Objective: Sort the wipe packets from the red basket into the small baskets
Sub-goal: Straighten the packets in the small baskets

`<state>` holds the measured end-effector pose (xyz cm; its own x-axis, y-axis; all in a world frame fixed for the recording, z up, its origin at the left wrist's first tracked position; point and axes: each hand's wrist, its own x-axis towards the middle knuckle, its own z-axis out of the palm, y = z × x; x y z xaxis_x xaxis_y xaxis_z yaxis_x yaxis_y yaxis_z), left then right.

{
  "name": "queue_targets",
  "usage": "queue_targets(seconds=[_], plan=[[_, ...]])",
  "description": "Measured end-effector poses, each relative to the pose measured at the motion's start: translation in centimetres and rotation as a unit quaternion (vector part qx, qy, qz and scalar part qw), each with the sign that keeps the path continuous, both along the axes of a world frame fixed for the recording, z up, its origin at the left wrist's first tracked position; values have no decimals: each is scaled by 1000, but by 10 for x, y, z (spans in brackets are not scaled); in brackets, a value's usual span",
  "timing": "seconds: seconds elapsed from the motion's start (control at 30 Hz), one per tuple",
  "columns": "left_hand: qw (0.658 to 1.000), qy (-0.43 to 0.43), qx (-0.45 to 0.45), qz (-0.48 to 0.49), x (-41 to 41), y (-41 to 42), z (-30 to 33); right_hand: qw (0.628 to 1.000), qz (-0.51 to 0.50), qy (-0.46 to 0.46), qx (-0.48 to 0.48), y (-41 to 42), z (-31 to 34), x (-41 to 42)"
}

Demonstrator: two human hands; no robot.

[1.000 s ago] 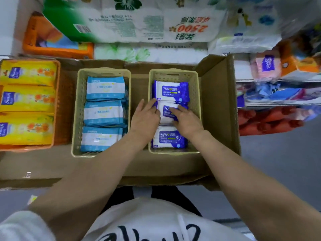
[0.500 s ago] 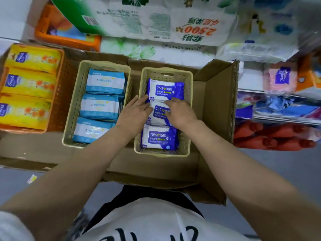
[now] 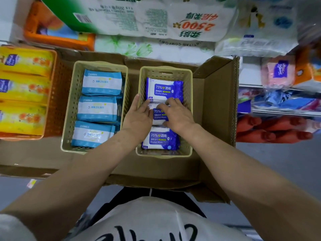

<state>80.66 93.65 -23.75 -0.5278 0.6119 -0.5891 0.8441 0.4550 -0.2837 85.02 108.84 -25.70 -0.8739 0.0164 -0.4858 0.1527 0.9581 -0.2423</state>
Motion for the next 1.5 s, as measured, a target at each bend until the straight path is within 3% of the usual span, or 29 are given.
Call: queue_targets(seconds=[0.2, 0.33, 0.4, 0.57, 0.8, 0.9, 1.0, 1.13, 1.37, 1.5], plan=[[1000, -7, 11, 12, 0, 2, 2, 999, -17, 8, -31, 1, 0, -2], [997, -1, 66, 27, -15, 6, 4, 980, -137, 116, -87, 6, 3, -11], [998, 11, 62, 22, -26, 13, 3, 978, -161, 112, -68, 10, 3, -21], [1000, 17, 16, -5, -34, 26, -3, 995, -97, -2, -28, 16, -3, -34], [993, 22, 119, 11, -27, 5, -6, 994, -92, 35, -45, 0, 11, -8], [985, -10, 171, 23, -6, -5, 0, 998, -55, 1, -41, -15, 14, 21], [990, -52, 127, 14, 26, -11, 3, 999, -27, -36, -3, -25, 10, 41], [996, -39, 84, 20, 47, -12, 0, 999, -24, -27, 31, -29, 6, 47], [994, -34, 101, 9, 49, -20, -7, 998, -32, -2, 54, -29, -2, 53], [990, -31, 133, 25, 49, -20, -8, 995, -61, 64, 49, -27, -4, 49]])
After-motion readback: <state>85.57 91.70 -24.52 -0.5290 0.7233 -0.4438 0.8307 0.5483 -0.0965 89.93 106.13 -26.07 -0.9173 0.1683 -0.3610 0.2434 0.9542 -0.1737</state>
